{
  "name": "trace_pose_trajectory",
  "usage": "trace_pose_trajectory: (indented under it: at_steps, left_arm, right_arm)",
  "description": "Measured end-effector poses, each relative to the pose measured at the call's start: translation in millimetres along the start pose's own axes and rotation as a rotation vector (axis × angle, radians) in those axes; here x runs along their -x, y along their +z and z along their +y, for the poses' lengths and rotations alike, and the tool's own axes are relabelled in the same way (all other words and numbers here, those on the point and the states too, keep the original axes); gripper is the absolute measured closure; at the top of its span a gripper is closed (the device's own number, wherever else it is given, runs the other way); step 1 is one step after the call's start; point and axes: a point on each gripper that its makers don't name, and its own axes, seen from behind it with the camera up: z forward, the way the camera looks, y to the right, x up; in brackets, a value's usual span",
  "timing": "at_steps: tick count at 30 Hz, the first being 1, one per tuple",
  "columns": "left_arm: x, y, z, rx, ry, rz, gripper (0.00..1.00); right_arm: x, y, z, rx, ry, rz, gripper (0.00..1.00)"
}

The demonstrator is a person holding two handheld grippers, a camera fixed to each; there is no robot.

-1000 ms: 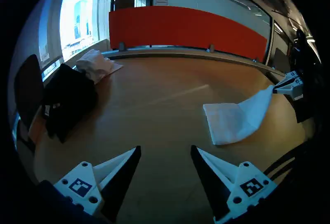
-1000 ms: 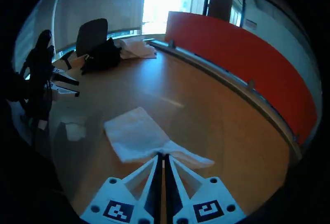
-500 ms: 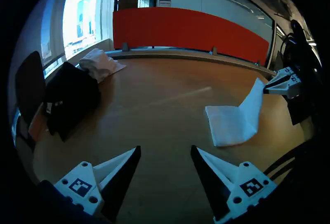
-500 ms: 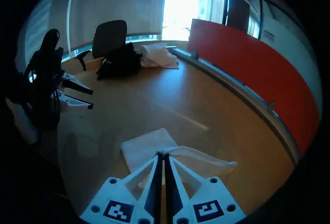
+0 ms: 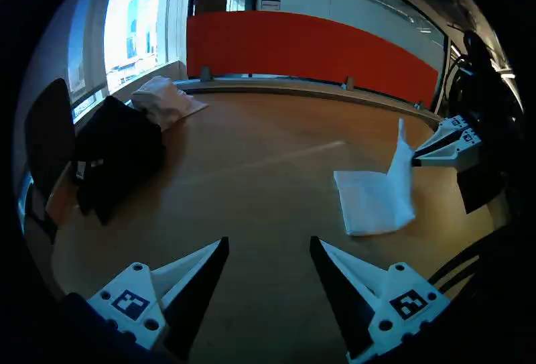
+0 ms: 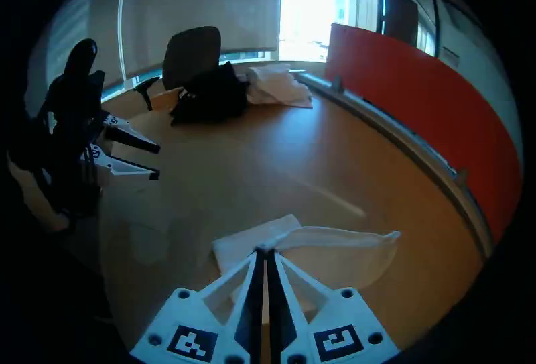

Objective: Fold towel

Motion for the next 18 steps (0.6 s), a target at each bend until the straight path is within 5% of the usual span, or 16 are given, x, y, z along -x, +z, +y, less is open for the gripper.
trace_pose_trajectory:
  at_steps: [9,18]
  left_arm:
    - [1.9,-3.2,-4.1,-0.006,-0.012,0.003,0.11]
    - [3.3,-5.0,-6.8,-0.007,-0.015,0.003,0.11]
  right_arm:
    - [6.2,27.5,-15.1,-0.046,0.009,-0.029,0.91]
    - [7.8,26.3,-17.5,-0.060,0.018,-0.032,0.43]
